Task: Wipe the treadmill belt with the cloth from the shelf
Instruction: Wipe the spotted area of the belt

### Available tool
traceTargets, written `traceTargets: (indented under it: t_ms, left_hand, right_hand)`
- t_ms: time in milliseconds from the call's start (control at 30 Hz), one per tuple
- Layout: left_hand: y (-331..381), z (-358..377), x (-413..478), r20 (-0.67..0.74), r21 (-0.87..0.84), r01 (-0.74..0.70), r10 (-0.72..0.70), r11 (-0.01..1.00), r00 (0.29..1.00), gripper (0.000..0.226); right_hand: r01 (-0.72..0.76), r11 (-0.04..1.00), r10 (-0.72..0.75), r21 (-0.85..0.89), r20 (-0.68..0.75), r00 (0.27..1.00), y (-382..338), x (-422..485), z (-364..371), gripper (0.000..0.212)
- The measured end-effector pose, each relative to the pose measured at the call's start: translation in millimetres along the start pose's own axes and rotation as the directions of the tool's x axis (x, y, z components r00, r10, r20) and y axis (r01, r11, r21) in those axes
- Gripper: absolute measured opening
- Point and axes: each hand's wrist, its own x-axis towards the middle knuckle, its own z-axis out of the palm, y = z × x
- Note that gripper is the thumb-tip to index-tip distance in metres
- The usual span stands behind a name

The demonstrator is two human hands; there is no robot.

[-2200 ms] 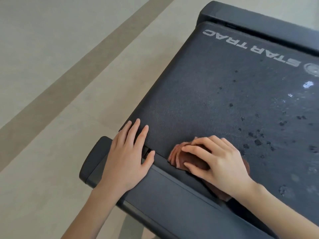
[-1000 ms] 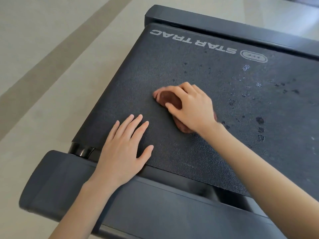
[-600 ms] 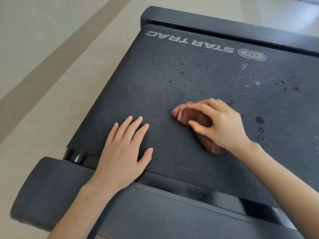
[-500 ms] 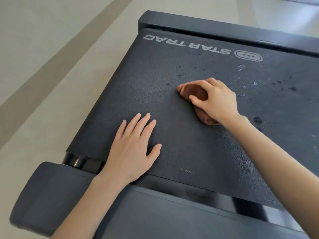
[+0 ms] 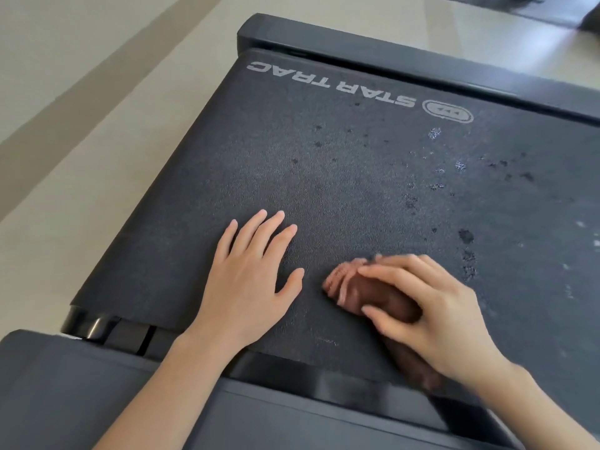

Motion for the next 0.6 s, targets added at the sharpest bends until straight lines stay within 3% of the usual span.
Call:
traceTargets:
  t_ms: [300,500,600]
  left_hand:
    - [0,-3,0,0.015,0.013,-0.005,0.004,1.000,1.000,0.060]
    - [0,-1,-1,0.009,0.021,-0.016,0.016,1.000,1.000,0.061]
    - [1,0,-1,0.010,0.040,-0.024,0.024,0.999,1.000,0.061]
  right_hand:
    - [-0.361,0.909,0.346,-0.207,-0.106,0.932,69,121,15,0.038]
    - [-0.172,0.962,0.159,-0.210,-0.078,0.984,23,24,2,0.048]
    - [-0.042,0.988,0.041,-0.146,-0.008,0.999,6,-34,-13,0.042]
